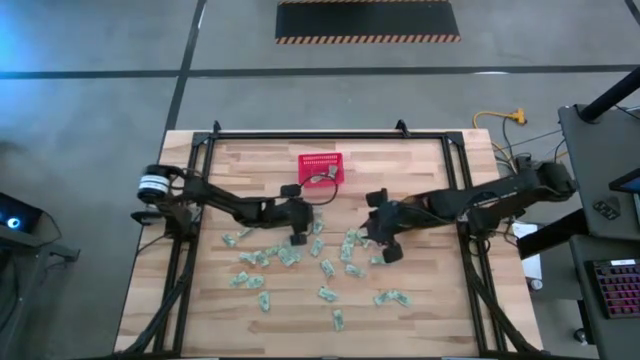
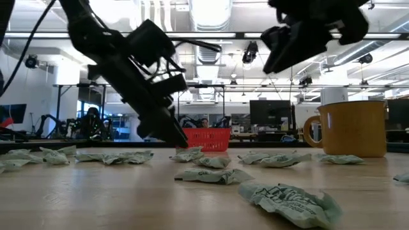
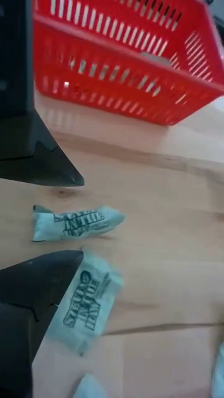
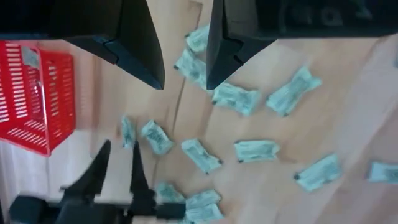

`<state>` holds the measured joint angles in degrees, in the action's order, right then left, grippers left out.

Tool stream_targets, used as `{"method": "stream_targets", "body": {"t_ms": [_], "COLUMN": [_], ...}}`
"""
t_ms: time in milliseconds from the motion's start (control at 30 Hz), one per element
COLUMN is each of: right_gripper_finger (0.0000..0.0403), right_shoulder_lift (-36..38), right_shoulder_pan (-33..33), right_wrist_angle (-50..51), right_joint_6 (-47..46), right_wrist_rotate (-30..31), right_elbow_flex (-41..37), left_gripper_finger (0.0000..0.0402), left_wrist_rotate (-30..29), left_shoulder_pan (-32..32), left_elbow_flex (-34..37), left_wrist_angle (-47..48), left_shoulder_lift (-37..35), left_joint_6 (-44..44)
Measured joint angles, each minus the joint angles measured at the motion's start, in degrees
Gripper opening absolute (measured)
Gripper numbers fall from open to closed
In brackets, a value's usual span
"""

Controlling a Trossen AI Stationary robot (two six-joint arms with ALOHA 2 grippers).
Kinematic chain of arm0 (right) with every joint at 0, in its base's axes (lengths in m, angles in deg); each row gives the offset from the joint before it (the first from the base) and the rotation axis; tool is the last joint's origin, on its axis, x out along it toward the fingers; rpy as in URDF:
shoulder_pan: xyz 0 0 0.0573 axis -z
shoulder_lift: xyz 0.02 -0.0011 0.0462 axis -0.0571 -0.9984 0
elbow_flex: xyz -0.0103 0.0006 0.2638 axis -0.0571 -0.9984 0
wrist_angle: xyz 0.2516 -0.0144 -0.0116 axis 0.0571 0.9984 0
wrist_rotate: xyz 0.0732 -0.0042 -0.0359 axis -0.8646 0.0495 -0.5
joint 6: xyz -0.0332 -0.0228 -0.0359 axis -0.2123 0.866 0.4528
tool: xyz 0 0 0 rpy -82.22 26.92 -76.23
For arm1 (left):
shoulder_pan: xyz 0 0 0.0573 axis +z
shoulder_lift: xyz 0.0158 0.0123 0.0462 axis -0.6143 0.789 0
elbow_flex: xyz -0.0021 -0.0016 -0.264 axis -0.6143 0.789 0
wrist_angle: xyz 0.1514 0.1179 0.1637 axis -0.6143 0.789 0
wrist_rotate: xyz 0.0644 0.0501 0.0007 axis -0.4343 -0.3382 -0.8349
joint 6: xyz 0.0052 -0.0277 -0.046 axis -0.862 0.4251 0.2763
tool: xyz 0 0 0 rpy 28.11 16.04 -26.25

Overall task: Pick and place Stevia / Truvia into bins
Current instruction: Put the white stevia packet into the red bin

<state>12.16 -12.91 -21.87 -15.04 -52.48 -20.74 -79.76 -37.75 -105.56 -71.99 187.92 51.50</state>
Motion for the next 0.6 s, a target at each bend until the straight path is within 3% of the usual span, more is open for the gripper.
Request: {"method": "stream_targets", "body": {"t_ms": [333, 600], "right_gripper_finger": [0.0103, 0.0094], "right_shoulder_lift": [3.6, 2.9], "right_shoulder_pan": [-0.3, -0.2], "right_wrist_angle": [-1.7, -2.6], "right_joint_6": [-0.8, -0.4], "right_wrist_rotate": [0.2, 0.1], "right_elbow_flex": [-1.8, -1.8], "left_gripper_finger": [0.0146, 0.0024], "left_wrist_rotate": [4.2, 6.6], "left_shoulder_pan": [2.3, 2.5], "left_elbow_flex": [-2.8, -2.7], "left_wrist_angle": [4.7, 5.6], "left_shoulder_lift": [2.5, 1.9], "left_joint_6": [3.2, 2.5]}}
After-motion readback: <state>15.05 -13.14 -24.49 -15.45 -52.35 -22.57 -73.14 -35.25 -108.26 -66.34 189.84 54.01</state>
